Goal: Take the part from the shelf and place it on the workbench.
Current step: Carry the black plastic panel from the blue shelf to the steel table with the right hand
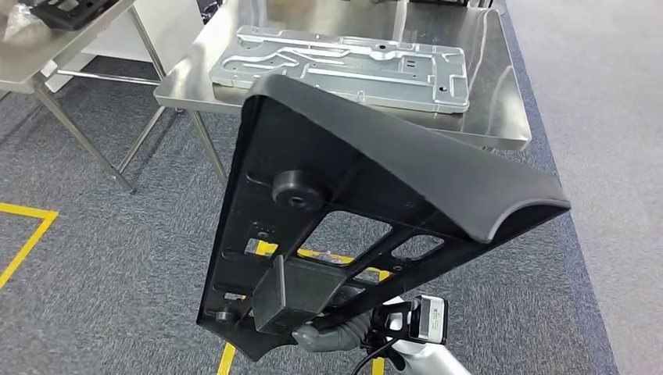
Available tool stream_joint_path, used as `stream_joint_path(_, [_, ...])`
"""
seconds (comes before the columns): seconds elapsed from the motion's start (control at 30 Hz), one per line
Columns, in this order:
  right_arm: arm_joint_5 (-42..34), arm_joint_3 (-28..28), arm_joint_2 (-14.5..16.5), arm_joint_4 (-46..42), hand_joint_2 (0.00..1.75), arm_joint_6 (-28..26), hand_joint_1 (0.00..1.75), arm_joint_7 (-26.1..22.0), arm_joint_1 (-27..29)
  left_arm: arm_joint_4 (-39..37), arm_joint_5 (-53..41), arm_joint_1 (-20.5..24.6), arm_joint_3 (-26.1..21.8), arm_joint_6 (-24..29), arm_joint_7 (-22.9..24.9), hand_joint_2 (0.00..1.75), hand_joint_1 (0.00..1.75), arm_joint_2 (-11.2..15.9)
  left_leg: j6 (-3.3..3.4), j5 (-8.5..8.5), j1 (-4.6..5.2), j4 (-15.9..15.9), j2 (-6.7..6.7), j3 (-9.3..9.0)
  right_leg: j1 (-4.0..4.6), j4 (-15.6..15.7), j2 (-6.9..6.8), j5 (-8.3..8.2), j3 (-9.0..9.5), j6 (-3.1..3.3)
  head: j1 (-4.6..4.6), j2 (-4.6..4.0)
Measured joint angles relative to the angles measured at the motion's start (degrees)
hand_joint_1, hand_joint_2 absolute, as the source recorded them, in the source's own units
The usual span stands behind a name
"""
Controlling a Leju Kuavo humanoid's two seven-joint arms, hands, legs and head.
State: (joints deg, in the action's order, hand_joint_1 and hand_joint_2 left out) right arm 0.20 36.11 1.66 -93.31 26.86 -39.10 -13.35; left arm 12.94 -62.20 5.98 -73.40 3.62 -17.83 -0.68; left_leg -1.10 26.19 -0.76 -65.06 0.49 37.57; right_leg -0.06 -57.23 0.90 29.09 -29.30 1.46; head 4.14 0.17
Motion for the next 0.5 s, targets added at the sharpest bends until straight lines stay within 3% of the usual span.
stream_joint_path(0.07, [0.1, 0.0, 0.0, 0.0, 1.75, 0.0, 1.69, 0.0, -0.1, 0.0, 0.0, 0.1, 0.0, 0.0, 0.0, 1.75, 0.00, 0.0, 0.56, -1.39, 0.20, 5.2, -0.11, -2.30, 0.12, -0.1, 0.16, 0.81, 0.55, -0.60, -0.01, 0.00])
stream_joint_path(0.17, [0.2, 0.0, 0.0, -0.1, 1.75, 0.0, 1.69, 0.0, -0.1, 0.0, 0.0, 0.1, 0.0, 0.0, -0.1, 1.75, 0.00, 0.0, 1.75, -0.39, 0.31, 6.1, -0.25, -2.94, 0.28, -0.4, 0.22, 1.02, 0.62, -1.40, 0.01, 0.00])
stream_joint_path(0.23, [0.2, 0.0, 0.0, -0.2, 1.75, 0.0, 1.69, 0.0, -0.2, 0.0, 0.0, 0.1, 0.0, 0.0, -0.1, 1.75, 0.00, 0.0, 2.43, 0.02, 0.12, 6.6, -0.31, -3.78, 0.21, -2.8, 0.00, 1.29, -0.37, -1.91, -0.01, 0.00])
stream_joint_path(0.3, [0.2, 0.0, 0.0, -0.3, 1.75, 0.0, 1.69, 0.0, -0.3, 0.0, 0.0, 0.2, 0.0, 0.0, -0.1, 1.75, 0.00, 0.0, 2.87, 0.56, 0.03, 6.9, -0.29, -4.78, -0.07, -8.7, -0.28, 2.85, -4.07, -2.52, -0.02, 0.00])
stream_joint_path(0.37, [0.2, 0.0, 0.0, -0.3, 1.75, 0.0, 1.69, 0.0, -0.3, 0.0, 0.0, 0.2, 0.0, 0.0, -0.1, 1.75, 0.00, 0.0, 2.96, 1.32, 0.06, 7.0, -0.28, -5.69, -0.28, -15.1, -0.45, 4.93, -9.07, -2.89, -0.01, 0.00])
stream_joint_path(0.4, [0.2, 0.0, -0.1, -0.3, 1.75, 0.0, 1.69, 0.0, -0.3, 0.0, 0.0, 0.1, 0.0, 0.0, -0.1, 1.75, 0.00, 0.0, 2.91, 1.79, 0.07, 7.0, -0.30, -6.28, -0.31, -16.4, -0.51, 4.98, -10.79, -2.93, -0.01, 0.00])
stream_joint_path(0.43, [0.2, 0.0, -0.1, -0.3, 1.75, 0.0, 1.69, 0.0, -0.2, 0.0, 0.0, 0.0, 0.0, 0.0, -0.1, 1.75, 0.00, 0.0, 2.85, 2.32, 0.07, 7.0, -0.32, -7.00, -0.30, -16.0, -0.56, 4.04, -11.63, -2.83, -0.01, 0.00])
stream_joint_path(0.5, [0.2, 0.0, -0.2, -0.3, 1.75, -0.1, 1.69, 0.0, -0.2, 0.0, 0.0, 0.0, 0.0, 0.0, -0.1, 1.75, 0.00, 0.0, 2.65, 3.47, 0.11, 7.0, -0.37, -8.65, -0.11, -10.0, -0.63, -0.91, -10.68, -2.22, -0.02, 0.00])
